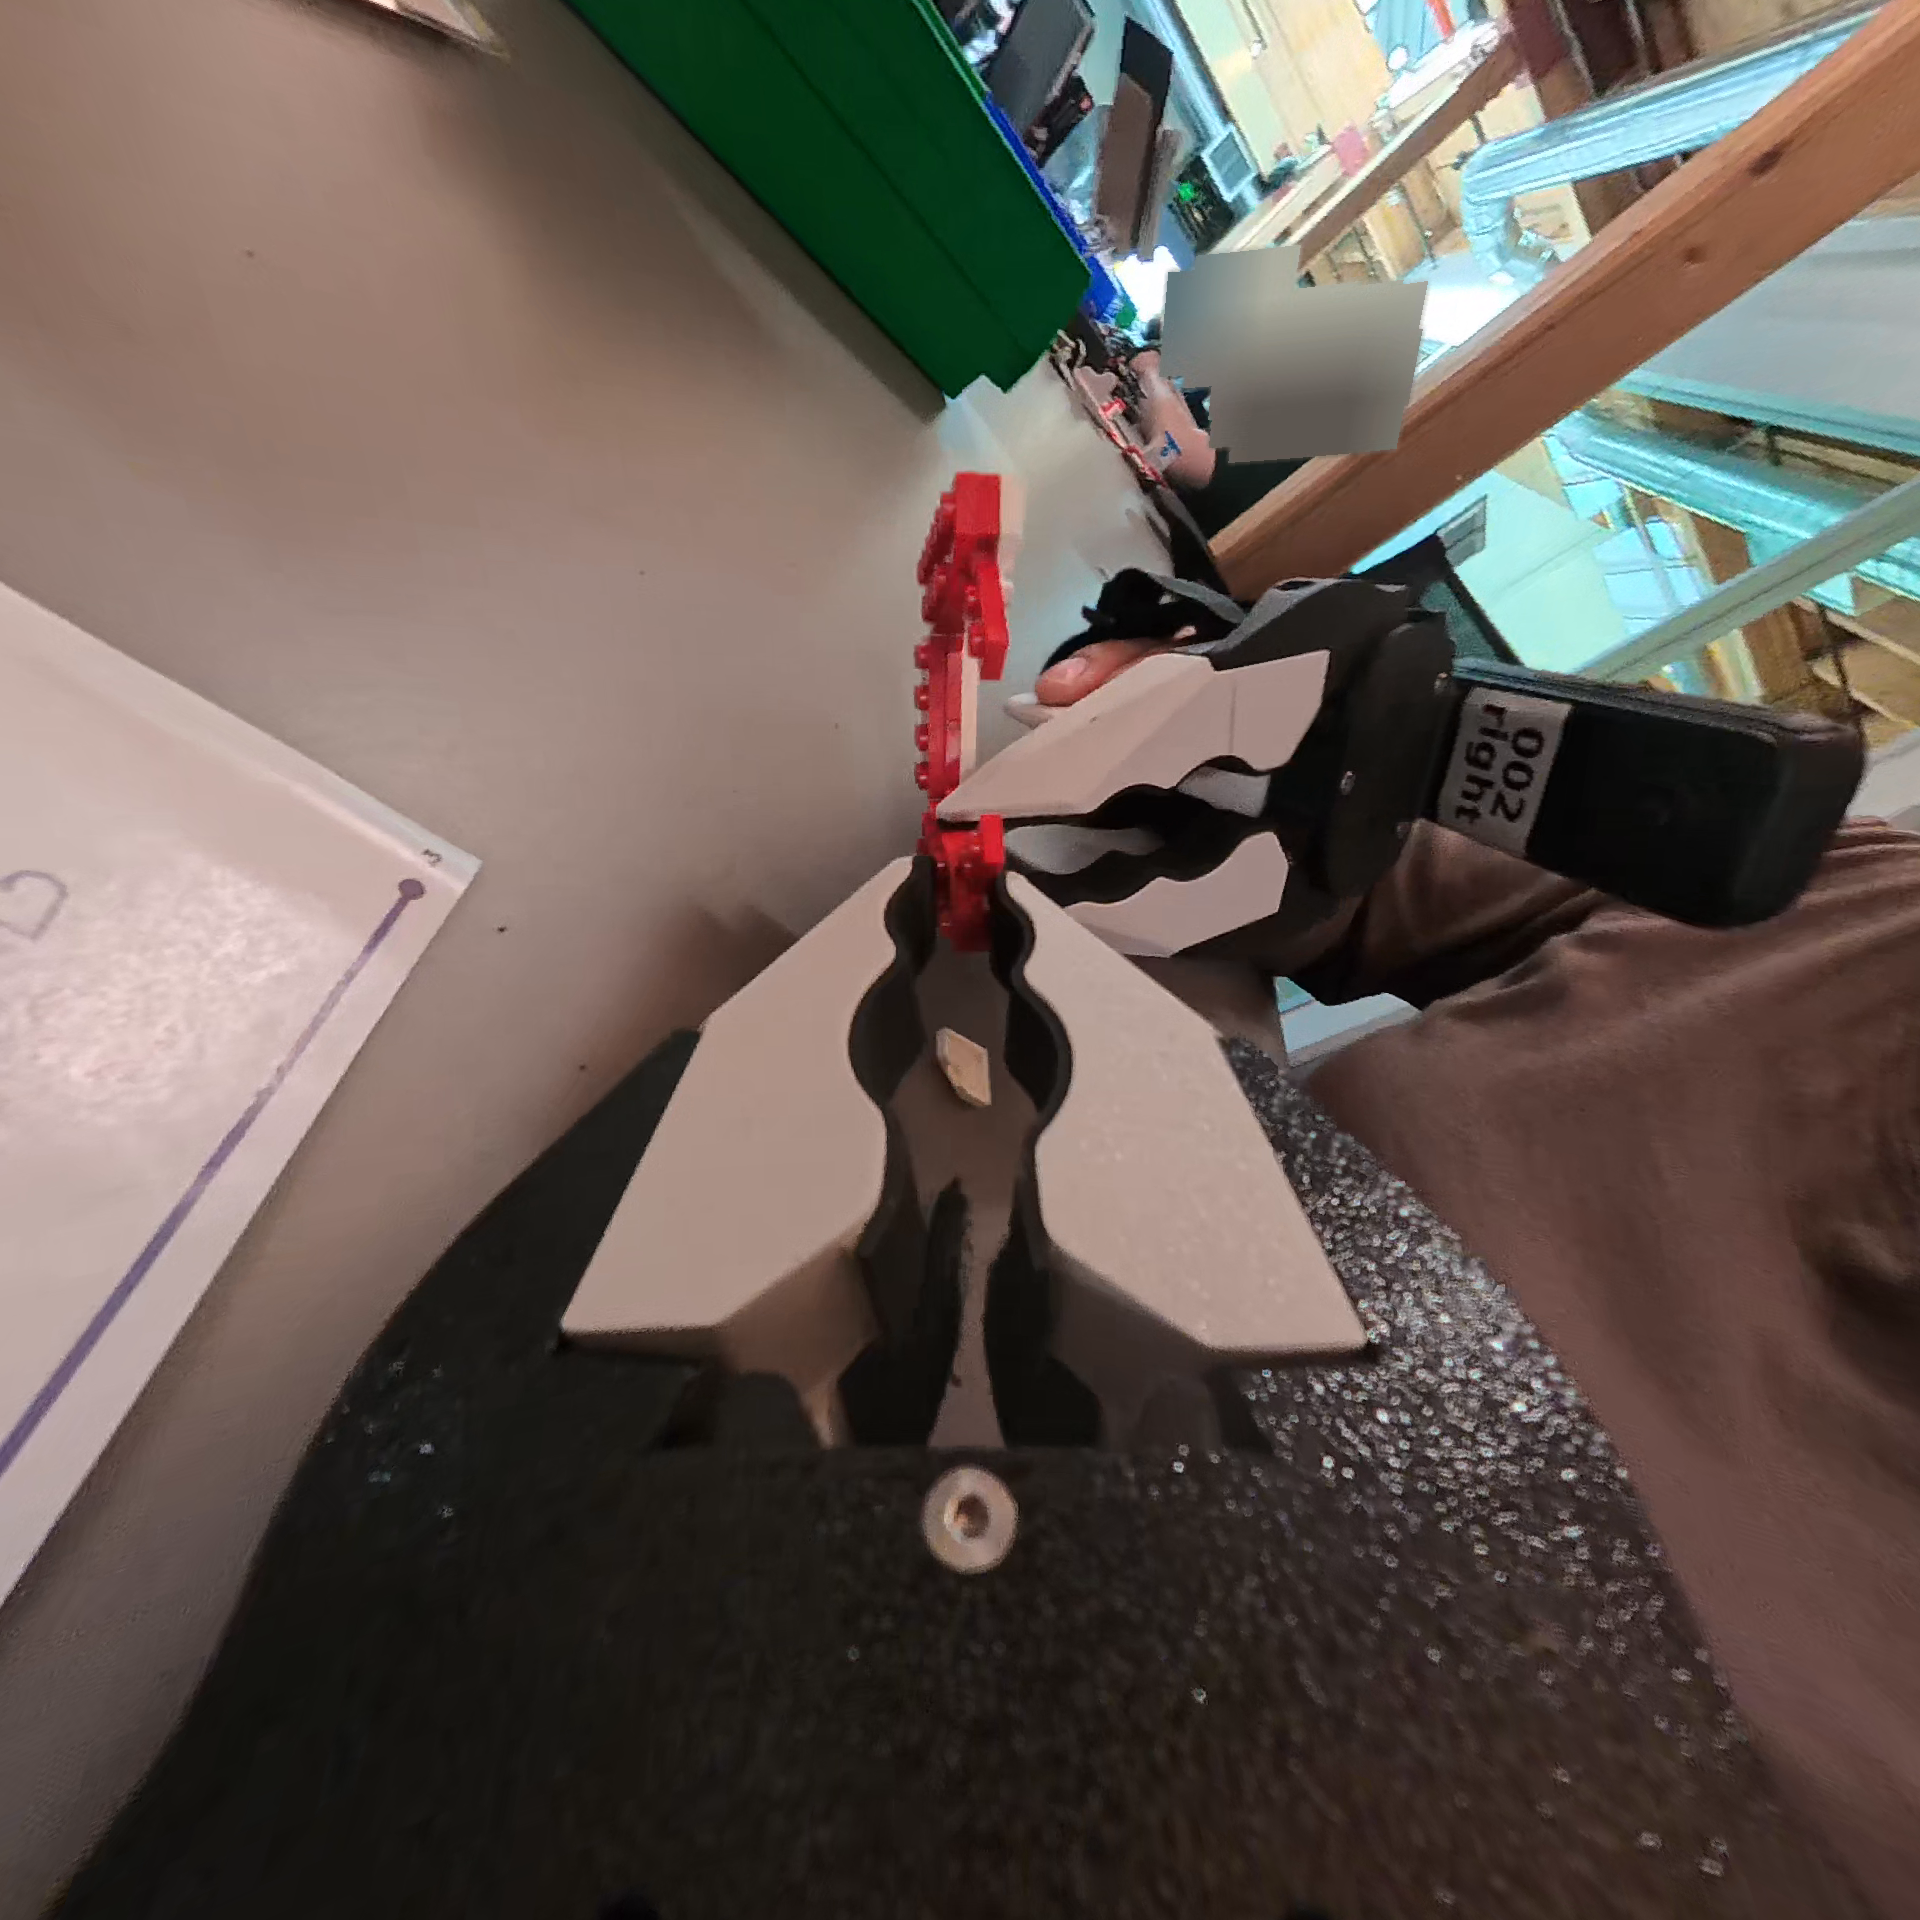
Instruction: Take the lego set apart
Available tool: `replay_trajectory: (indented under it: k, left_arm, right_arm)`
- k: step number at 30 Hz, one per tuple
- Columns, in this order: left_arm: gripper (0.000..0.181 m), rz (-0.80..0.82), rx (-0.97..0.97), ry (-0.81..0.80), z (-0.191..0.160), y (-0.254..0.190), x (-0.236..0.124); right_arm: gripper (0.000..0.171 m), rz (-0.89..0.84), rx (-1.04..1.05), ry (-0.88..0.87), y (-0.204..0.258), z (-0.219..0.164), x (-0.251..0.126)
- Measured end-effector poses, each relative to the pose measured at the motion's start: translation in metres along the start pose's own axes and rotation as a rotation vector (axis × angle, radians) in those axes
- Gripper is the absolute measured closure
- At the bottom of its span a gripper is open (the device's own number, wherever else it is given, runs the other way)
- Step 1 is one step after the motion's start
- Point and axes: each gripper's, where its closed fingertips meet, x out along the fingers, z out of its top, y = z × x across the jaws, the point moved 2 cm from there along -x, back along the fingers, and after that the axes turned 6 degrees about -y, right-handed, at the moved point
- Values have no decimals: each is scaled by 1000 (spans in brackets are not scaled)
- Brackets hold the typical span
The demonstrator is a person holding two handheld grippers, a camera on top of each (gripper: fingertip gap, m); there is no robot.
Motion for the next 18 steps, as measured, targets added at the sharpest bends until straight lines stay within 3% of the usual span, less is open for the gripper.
replay_trajectory:
  k: [4, 7, 10, 18]
  left_arm:
    - [174, 62, 83, 10, -1, 3, 0]
    - [174, 162, 297, 70, -7, 5, 3]
    - [173, 177, 350, 92, -8, 6, 6]
    - [173, 199, 408, 141, -14, 5, 11]
  right_arm:
    - [156, -14, -83, 91, 2, -4, 3]
    - [157, 132, 129, 84, 4, -9, 2]
    - [157, 278, 386, 18, 2, -13, 0]
    - [156, 456, 580, -43, 6, -20, -4]
